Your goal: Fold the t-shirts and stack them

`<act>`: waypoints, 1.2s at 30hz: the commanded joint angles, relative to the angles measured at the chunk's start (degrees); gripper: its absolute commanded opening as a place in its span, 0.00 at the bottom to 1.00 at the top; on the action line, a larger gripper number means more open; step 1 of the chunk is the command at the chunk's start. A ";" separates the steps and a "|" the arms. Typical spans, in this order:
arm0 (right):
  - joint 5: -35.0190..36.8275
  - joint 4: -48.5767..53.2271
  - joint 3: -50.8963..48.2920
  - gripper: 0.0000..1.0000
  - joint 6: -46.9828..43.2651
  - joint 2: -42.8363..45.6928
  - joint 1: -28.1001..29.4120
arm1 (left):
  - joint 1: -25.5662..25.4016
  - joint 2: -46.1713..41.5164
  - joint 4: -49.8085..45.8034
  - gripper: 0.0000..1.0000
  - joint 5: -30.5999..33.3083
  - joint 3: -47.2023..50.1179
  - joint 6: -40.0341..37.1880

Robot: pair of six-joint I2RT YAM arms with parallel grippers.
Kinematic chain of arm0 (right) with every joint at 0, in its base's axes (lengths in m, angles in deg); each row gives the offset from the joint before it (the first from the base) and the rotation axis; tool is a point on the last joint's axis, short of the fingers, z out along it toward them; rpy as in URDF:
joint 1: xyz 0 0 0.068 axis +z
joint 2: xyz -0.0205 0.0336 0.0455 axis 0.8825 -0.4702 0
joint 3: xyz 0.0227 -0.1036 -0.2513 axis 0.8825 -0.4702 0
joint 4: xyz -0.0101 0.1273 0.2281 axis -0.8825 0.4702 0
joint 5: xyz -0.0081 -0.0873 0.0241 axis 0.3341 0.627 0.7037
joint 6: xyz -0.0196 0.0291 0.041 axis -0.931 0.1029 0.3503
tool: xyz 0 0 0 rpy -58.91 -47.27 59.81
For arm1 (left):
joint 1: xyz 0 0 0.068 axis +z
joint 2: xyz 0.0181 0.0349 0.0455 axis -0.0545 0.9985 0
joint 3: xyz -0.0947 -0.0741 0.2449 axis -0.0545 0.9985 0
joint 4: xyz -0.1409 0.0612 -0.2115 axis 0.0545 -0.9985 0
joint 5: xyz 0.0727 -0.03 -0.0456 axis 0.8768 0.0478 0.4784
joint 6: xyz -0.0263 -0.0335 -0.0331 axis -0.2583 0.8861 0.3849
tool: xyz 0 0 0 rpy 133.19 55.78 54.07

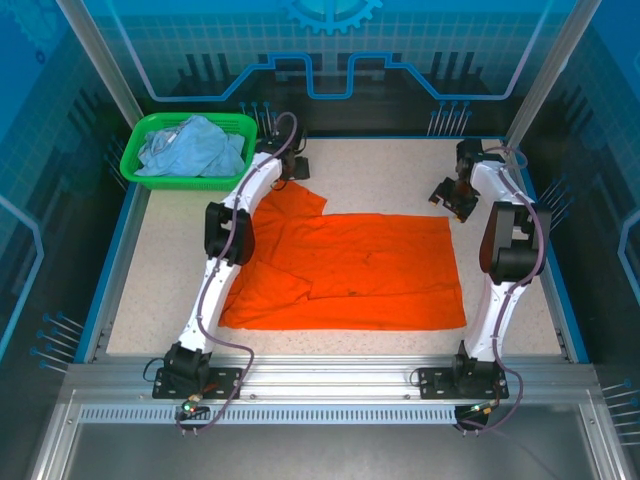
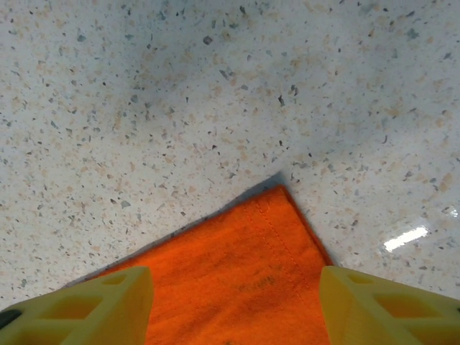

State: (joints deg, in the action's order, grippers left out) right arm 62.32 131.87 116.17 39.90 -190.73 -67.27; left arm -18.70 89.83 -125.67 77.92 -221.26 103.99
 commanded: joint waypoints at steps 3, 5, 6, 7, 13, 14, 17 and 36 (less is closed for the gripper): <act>-2.14 -0.65 -1.26 0.63 -1.08 -0.93 -1.35 | -0.47 1.88 -3.00 0.69 2.28 -1.98 -1.52; -2.30 -0.88 -1.61 0.63 -1.37 -0.78 -1.53 | -0.51 1.87 -3.46 0.66 3.36 -1.99 -1.34; -2.39 -0.93 -1.80 0.63 -1.50 -0.73 -1.69 | -0.43 1.77 -3.75 0.66 3.80 -1.99 -1.11; -2.57 -0.94 -1.94 0.63 -1.53 -0.73 -1.78 | -0.42 1.70 -4.11 0.65 4.34 -1.96 -0.84; -4.17 -2.32 -3.65 0.61 -1.62 -0.03 -2.31 | 0.10 0.65 -3.30 0.67 4.30 -1.85 -0.98; -4.37 -2.40 -3.87 0.61 -1.66 0.06 -2.39 | 0.19 0.06 -3.07 0.68 4.09 -1.90 -0.98; -4.75 -2.60 -4.14 0.61 -1.86 0.24 -2.39 | 0.19 -2.68 -1.25 0.71 3.60 -1.06 -0.85; -6.26 -3.75 -5.68 0.61 -1.53 0.89 -2.38 | 2.58 -0.58 -2.58 0.67 3.23 0.01 1.96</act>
State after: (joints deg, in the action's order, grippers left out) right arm 57.25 128.61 111.12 38.87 -190.73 -68.78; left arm -16.58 88.34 -126.52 82.18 -221.22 104.75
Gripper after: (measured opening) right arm 0.612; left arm 0.679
